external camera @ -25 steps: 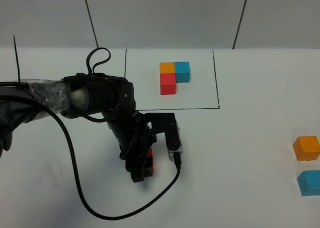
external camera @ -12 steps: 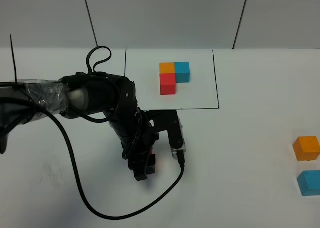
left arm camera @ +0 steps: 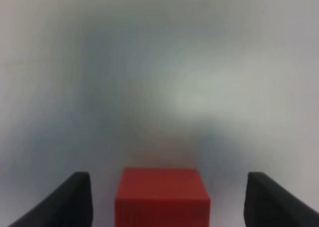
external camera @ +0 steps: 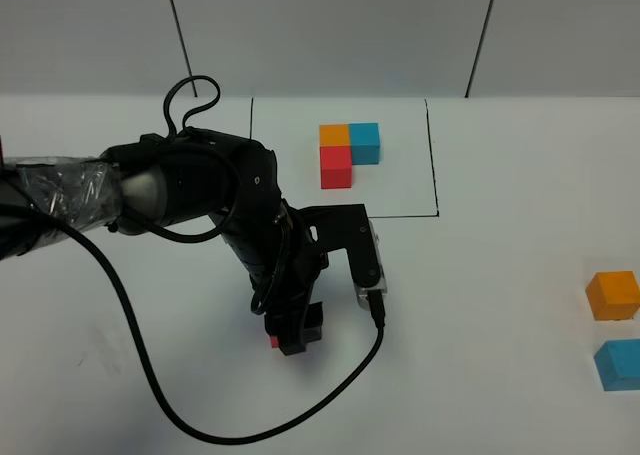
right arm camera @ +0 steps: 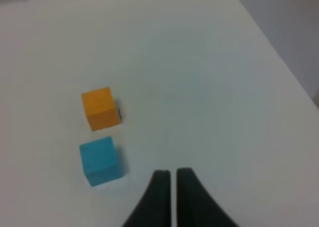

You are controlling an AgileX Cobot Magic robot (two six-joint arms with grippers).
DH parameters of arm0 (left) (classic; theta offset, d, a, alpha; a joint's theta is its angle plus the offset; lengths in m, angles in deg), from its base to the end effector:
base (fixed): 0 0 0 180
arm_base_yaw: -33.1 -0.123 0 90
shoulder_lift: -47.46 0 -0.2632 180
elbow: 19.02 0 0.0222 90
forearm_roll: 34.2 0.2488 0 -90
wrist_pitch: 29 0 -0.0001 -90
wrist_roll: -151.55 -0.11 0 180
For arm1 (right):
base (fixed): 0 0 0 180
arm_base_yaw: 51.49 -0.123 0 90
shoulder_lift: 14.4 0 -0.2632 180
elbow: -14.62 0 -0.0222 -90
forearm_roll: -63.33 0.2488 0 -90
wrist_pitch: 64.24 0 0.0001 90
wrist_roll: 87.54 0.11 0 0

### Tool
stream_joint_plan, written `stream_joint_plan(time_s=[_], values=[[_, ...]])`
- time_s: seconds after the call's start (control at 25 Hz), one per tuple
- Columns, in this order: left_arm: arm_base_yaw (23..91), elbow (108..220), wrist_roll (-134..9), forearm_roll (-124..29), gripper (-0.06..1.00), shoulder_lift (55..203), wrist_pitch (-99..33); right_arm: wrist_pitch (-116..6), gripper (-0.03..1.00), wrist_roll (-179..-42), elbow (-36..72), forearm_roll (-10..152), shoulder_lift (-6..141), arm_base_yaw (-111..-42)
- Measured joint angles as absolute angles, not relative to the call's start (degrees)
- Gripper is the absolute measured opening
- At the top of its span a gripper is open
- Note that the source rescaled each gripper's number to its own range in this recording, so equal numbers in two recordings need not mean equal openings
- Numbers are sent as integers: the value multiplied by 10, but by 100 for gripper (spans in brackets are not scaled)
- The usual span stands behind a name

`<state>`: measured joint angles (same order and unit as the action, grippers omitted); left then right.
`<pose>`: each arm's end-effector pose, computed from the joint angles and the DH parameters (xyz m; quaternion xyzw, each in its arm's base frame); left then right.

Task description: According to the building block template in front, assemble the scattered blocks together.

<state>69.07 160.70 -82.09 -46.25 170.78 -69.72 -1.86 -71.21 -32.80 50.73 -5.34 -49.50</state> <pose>0.3106 -0.2439 0.1191 0.6450 0.7479 -0.0569 0.1461 0.0295 -0.0223 0.2691 0.1418 0.8440 -0.0456 0.5152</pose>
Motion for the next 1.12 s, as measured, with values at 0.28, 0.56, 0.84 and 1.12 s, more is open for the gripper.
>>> stream_joint_plan(time_s=[0.28, 0.56, 0.84, 1.12], values=[[691, 1607, -787, -425, 84, 1645, -710, -19, 0, -712, -328, 507, -53, -495], [691, 1607, -784, -410, 78, 1591, -728, -19, 0, -712, -328, 507, -53, -495], [691, 1607, -770, -413, 13, 1582, -766, -19, 0, -712, -328, 507, -53, -495], [691, 1607, -607, -412, 1, 1582, -758, -19, 0, -712, -328, 507, -53, -495]])
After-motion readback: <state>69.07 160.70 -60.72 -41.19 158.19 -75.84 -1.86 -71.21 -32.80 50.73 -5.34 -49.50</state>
